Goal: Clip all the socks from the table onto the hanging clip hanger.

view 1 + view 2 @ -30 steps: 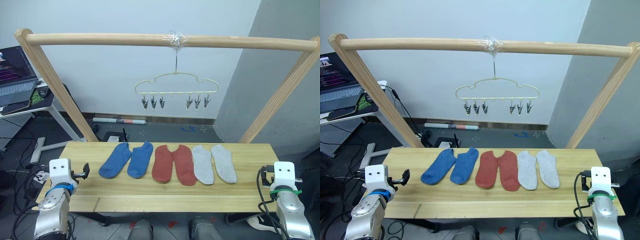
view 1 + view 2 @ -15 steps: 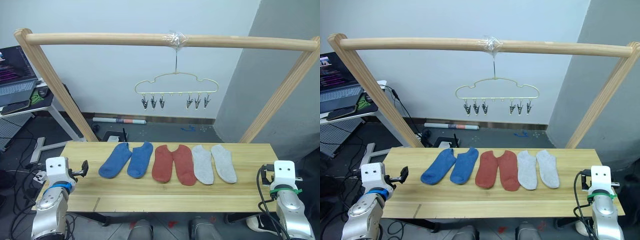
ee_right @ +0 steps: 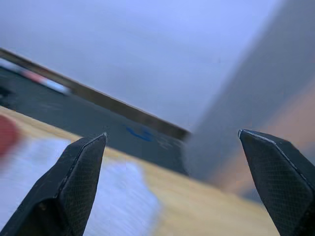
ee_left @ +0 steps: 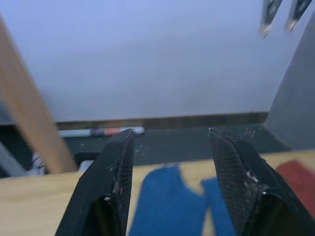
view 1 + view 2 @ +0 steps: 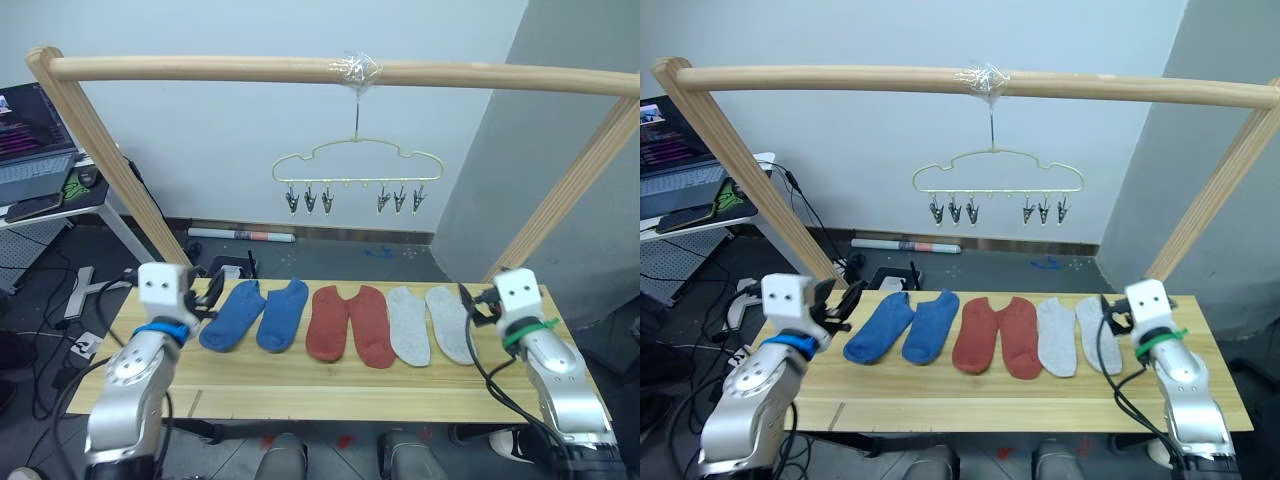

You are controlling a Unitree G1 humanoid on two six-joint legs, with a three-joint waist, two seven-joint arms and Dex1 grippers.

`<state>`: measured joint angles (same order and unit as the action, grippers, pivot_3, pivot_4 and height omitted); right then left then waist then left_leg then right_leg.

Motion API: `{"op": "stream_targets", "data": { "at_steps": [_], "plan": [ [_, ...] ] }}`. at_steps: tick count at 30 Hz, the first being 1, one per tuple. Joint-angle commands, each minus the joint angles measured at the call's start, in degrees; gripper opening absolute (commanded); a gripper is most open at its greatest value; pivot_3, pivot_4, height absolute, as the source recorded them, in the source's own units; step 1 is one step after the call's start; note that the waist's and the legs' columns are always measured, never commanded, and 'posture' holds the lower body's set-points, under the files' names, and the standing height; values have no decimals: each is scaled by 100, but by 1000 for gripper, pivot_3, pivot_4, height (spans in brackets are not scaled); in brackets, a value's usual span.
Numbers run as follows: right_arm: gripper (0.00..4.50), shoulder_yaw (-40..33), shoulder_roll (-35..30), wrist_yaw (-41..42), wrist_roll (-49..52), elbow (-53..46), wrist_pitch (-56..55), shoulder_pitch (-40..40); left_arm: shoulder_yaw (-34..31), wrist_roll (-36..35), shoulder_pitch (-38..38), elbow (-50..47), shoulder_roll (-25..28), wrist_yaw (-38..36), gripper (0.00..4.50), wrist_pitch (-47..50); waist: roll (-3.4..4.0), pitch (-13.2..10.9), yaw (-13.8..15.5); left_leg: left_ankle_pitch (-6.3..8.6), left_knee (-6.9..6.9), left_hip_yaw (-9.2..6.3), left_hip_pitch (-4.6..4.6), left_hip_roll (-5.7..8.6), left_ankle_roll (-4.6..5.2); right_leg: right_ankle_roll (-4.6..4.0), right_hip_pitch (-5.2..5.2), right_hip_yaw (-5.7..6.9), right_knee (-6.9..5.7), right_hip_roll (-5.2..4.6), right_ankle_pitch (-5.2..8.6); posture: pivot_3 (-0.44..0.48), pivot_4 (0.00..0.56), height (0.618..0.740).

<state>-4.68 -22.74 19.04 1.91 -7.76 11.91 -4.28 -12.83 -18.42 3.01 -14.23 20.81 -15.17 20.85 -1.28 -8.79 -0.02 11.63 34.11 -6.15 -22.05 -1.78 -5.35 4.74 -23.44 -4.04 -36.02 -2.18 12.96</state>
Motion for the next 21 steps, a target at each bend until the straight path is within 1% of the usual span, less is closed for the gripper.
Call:
{"op": "stream_targets", "data": {
  "at_steps": [1,3,7,10,14,18,21],
  "plan": [
    [4500,194,42,508,444,-293,165,-420,345,223,429,-136,-153,131,2441,-53,-1,-23,-4,1,0,0,0,1,0,0,2,-1,0,0,0,96,163,740],
    [4500,351,91,771,657,-384,300,-651,476,338,721,42,-266,203,2441,-91,-2,-47,-7,1,-1,-1,-4,1,0,-1,0,-1,1,2,0,83,168,740],
    [4500,810,79,1320,792,-451,276,-1082,759,611,1350,763,-508,261,2441,-305,1,-64,-13,1,-3,-9,-7,2,0,-2,-1,0,1,8,0,72,172,740],
    [4500,987,174,1464,902,-517,423,-1332,827,725,1861,1359,-738,348,2441,-590,-7,-78,-11,1,-3,-8,-8,2,0,-1,0,-1,1,8,0,60,172,740],
    [4500,1027,218,1453,949,-614,560,-1406,813,845,2167,1781,-866,385,2441,-856,-20,-97,-18,0,-2,-12,-9,2,0,1,0,1,1,9,-2,44,175,740],
    [4500,1095,279,1509,1034,-848,804,-1516,806,936,2829,2836,-1151,507,2441,-1353,-27,-126,-18,0,-2,-14,-12,3,0,1,-2,3,1,9,-2,29,176,740],
    [4500,1106,268,1510,1051,-995,958,-1544,770,991,3073,3327,-1243,531,2441,-1653,-29,-128,-41,0,1,-15,-18,4,0,3,-2,3,2,10,-3,16,177,740]
  ]
}}
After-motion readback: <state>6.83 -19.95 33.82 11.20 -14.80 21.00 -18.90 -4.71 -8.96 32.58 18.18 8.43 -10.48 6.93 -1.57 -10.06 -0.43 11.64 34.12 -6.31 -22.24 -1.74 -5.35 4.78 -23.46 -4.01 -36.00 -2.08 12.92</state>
